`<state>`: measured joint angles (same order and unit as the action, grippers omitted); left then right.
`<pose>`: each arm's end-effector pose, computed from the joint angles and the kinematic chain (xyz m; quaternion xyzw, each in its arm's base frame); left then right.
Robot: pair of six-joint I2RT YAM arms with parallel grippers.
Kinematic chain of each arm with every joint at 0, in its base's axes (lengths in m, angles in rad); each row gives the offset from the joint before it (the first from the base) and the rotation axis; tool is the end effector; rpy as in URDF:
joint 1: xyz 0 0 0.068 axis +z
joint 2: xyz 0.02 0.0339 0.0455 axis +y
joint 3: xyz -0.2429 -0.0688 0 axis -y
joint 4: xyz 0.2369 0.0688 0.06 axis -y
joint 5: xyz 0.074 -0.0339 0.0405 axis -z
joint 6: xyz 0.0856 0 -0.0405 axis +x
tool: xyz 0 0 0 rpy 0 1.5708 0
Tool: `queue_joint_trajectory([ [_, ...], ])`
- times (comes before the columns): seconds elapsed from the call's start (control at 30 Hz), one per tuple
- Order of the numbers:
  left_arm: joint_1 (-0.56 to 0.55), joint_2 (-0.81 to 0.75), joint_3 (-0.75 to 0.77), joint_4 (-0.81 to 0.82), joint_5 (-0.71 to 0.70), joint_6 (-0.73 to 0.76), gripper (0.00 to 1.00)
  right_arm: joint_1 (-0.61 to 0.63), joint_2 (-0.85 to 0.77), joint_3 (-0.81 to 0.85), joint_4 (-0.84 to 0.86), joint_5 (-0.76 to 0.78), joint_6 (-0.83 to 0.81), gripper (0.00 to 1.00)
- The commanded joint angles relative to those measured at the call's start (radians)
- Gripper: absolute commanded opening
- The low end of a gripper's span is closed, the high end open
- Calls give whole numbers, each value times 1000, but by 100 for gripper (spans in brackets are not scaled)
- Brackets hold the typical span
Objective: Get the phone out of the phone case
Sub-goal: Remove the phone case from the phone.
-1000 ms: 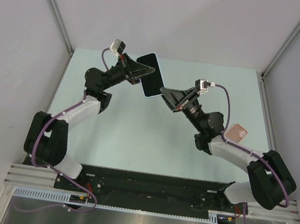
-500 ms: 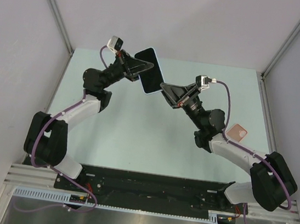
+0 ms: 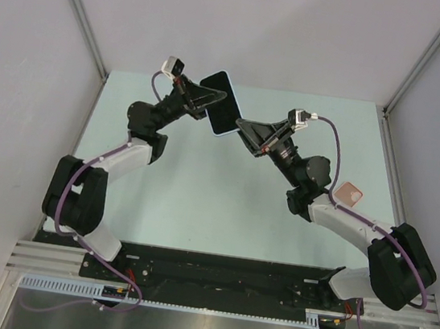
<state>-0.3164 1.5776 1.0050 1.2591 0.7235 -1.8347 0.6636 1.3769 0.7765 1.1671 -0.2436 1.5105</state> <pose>0.3246 -0.1659 0.3660 -0.0434 0.5105 -0.8157 0.2685 0.2513 0.2227 0.3518 0.0992 0.4792 0.7975 0.3529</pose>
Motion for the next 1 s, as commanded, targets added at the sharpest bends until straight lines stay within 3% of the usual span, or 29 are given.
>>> queue_joint_trajectory([
  [0.0,-4,51,-14,430,-58,-86,0,4,-64,86,439,49,106,0],
  [0.8,-1,36,-11,467,-47,-127,0,7,-79,69,436,-6,33,1],
  [0.97,0,19,-32,467,-53,-132,0,2,-79,49,436,-2,30,7],
])
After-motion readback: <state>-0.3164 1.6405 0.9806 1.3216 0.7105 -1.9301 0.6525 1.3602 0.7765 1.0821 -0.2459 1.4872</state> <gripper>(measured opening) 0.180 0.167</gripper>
